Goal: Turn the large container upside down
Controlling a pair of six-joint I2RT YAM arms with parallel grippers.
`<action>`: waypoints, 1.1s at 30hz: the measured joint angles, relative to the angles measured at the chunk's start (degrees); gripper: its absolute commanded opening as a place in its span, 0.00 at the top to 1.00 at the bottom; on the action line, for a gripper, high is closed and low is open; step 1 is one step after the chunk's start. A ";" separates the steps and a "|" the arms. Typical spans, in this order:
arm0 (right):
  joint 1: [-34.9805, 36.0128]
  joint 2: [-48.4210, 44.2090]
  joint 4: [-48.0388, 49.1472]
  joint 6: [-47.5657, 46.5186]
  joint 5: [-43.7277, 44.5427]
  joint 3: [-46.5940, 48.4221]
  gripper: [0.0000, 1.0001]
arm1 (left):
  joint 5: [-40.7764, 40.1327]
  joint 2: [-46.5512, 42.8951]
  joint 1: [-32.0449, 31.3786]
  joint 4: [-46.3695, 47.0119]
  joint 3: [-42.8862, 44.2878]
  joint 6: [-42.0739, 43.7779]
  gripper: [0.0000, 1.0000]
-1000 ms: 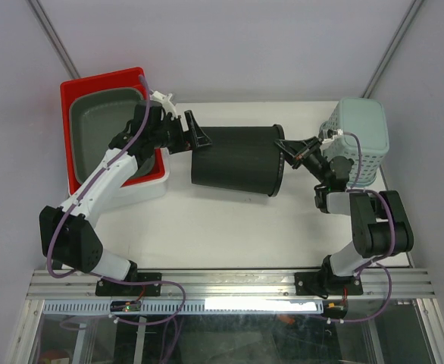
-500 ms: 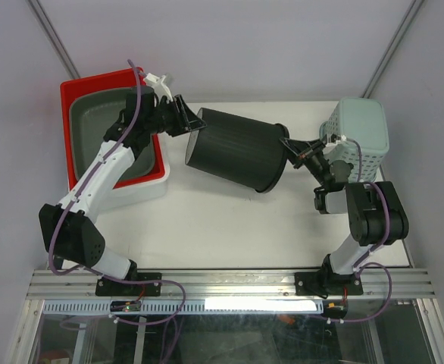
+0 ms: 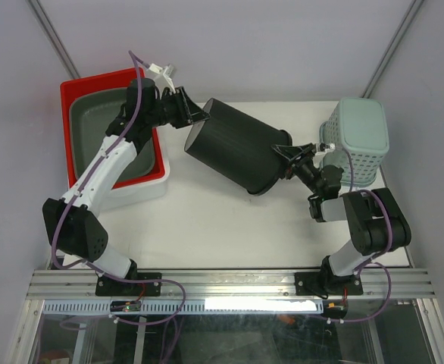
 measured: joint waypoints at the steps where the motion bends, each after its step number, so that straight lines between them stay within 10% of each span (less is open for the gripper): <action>1: 0.11 -1.22 -1.84 -0.79 0.24 -0.50 0.29 | 0.17 0.02 -0.04 0.13 0.02 -0.04 0.75; 13: 0.74 -22.45 -31.76 -9.90 4.09 -4.59 0.08 | 2.75 2.10 -1.73 0.83 2.86 -0.11 0.74; 33: 1.22 -49.99 -74.10 -23.69 13.86 -12.35 0.08 | 6.97 6.29 -11.72 1.57 5.99 2.05 0.66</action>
